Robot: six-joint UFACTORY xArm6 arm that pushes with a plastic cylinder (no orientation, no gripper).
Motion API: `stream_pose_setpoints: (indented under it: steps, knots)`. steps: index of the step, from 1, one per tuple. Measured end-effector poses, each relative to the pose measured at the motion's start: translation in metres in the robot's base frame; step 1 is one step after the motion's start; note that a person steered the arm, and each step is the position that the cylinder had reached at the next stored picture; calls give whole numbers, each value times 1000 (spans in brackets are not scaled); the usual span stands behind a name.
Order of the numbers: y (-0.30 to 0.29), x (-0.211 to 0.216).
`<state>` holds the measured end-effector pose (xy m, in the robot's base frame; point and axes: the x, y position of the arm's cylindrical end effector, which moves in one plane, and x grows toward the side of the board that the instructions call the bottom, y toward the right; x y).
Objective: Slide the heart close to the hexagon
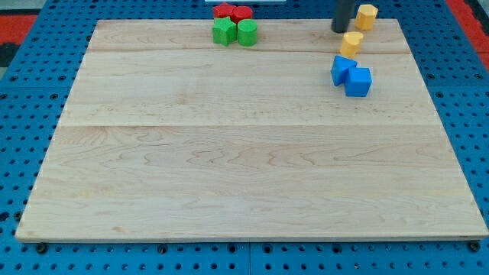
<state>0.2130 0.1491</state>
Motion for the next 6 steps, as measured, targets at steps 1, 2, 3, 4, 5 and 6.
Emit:
stream_pose_setpoints:
  steps: [1, 2, 3, 4, 5, 6]
  knots:
    - [-67, 23]
    - [-47, 73]
    - [19, 75]
    - [54, 48]
    - [59, 39]
    - [60, 76]
